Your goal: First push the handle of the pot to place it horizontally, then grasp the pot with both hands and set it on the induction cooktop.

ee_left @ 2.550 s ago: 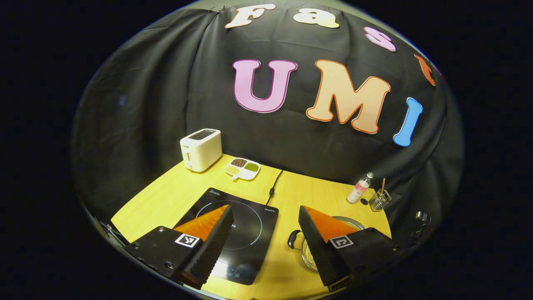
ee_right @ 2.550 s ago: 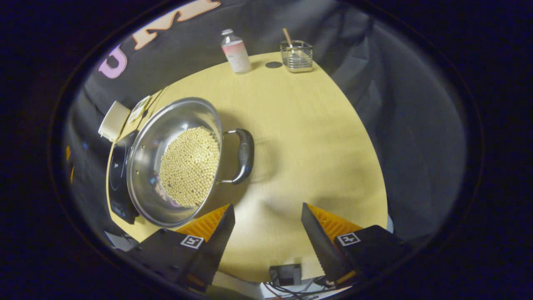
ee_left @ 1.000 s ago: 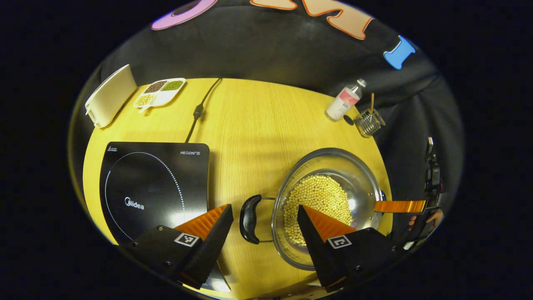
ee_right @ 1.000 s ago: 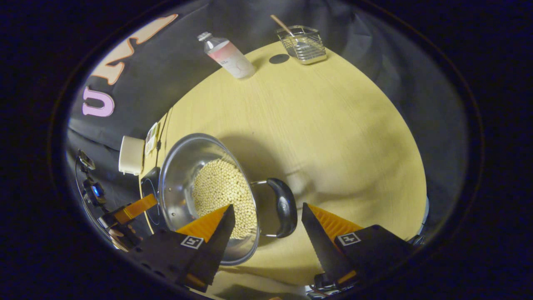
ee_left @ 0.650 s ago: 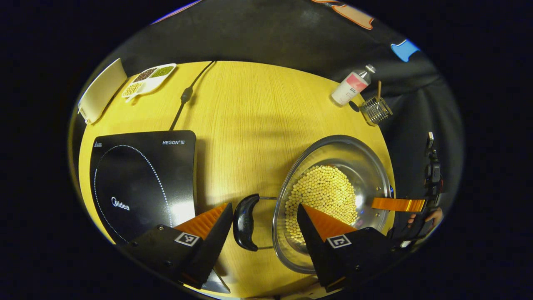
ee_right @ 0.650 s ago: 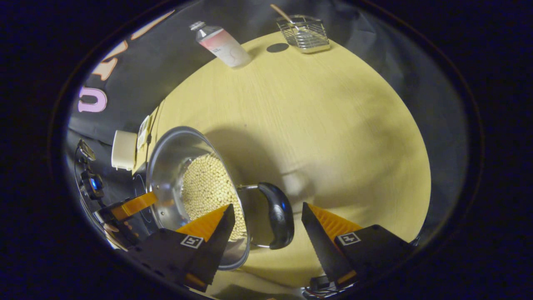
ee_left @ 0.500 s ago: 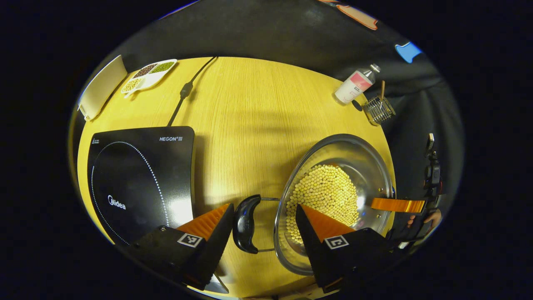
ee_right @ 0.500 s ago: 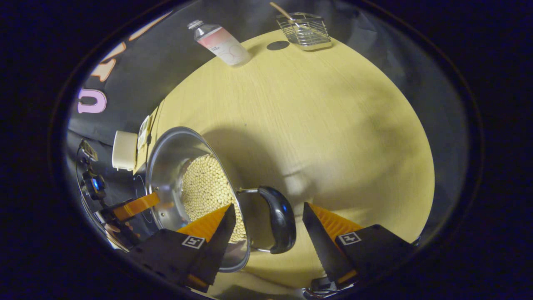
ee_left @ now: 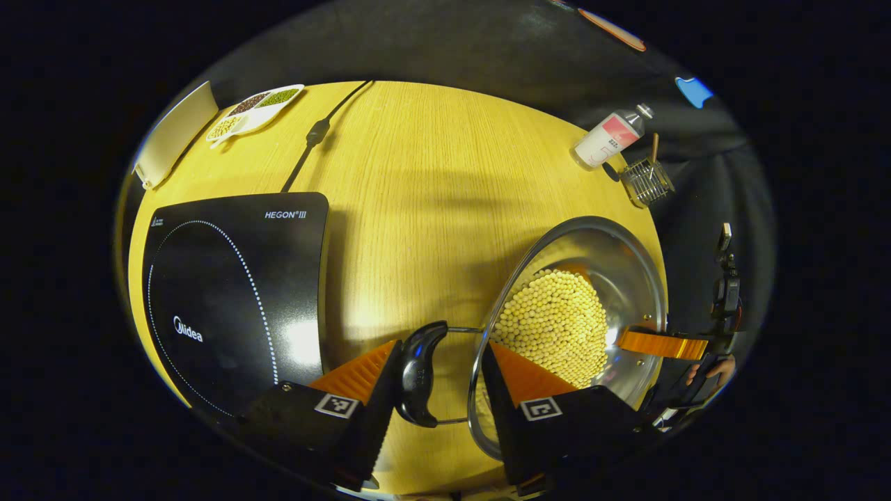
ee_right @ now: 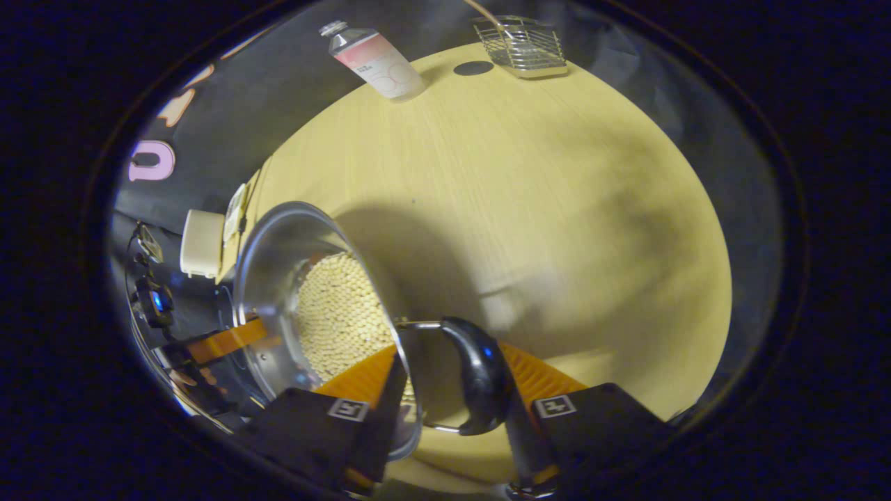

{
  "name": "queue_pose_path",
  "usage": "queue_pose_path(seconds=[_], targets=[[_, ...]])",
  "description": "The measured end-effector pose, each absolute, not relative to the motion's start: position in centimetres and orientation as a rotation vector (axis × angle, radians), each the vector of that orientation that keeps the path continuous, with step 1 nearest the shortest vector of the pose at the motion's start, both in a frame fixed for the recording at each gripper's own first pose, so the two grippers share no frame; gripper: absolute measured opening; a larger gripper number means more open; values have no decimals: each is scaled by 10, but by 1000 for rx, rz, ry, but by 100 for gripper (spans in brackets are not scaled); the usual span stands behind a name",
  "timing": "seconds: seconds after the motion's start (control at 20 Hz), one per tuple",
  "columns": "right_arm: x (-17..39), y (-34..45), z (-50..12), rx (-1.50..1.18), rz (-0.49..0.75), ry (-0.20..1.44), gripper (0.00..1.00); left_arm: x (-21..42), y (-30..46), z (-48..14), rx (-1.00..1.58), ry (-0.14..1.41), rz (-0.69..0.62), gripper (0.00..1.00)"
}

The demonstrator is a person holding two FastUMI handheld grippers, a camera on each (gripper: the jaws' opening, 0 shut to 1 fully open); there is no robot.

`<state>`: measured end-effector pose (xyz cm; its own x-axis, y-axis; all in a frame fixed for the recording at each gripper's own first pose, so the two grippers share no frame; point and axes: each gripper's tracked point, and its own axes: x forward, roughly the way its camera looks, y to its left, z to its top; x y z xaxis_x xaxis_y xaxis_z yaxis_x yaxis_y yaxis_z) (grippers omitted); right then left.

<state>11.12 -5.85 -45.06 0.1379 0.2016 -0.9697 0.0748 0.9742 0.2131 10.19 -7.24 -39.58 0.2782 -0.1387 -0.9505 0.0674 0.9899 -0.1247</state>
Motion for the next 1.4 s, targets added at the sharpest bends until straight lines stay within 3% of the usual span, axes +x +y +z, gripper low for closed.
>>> queue_pose_path(seconds=[0.05,0.1,0.15,0.3,0.35,0.45,0.5,0.6,0.8,0.85,1.4], targets=[[115,-57,-454,232,96,1434,53,103,-71,-397,-61,1280,-136,66],[113,-55,-455,229,100,1431,61,102,-71,-398,-59,1284,-138,65],[112,-57,-453,222,101,1425,53,101,-71,-397,-50,1287,-139,65],[114,-58,-452,207,93,1410,53,100,-70,-396,-20,1293,-122,64],[113,-58,-452,199,89,1409,59,99,-70,-396,-4,1295,-114,63],[114,-59,-450,190,82,1402,60,99,-69,-395,36,1290,-107,63],[115,-60,-448,191,79,1400,53,99,-70,-394,49,1285,-106,63],[115,-60,-445,200,79,1391,53,99,-71,-393,62,1281,-106,65],[116,-62,-439,207,86,1365,47,96,-72,-392,55,1262,-107,61],[114,-64,-437,202,89,1363,54,95,-72,-391,58,1259,-107,61],[96,-59,-405,167,131,1313,54,84,-60,-377,32,1195,-87,61]])
